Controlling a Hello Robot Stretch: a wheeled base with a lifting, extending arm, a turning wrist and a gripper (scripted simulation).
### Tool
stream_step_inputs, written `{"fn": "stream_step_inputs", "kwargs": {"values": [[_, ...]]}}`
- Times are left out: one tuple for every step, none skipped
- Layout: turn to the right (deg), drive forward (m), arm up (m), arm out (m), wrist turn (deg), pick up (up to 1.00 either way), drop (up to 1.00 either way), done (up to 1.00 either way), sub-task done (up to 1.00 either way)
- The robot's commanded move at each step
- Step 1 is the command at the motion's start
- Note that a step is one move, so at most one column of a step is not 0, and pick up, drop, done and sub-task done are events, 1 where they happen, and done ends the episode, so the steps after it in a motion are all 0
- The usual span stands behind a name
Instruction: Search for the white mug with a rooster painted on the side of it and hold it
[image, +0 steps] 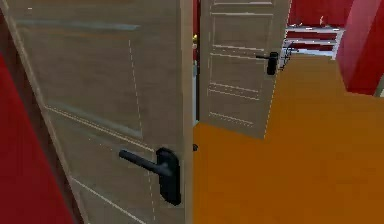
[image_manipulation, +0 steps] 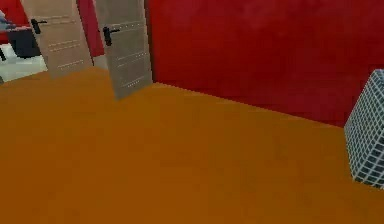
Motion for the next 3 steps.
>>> {"fn": "stream_step_inputs", "kwargs": {"values": [[45.0, 0.0, 0.0, 0.0, 0.0, 0.0, 0.0, 0.0, 0.0], [42.0, 0.0, 0.0, 0.0, 0.0, 0.0, 0.0, 0.0, 0.0], [0.0, 0.4, 0.0, 0.0, 0.0, 0.0, 0.0, 0.0, 0.0]]}}
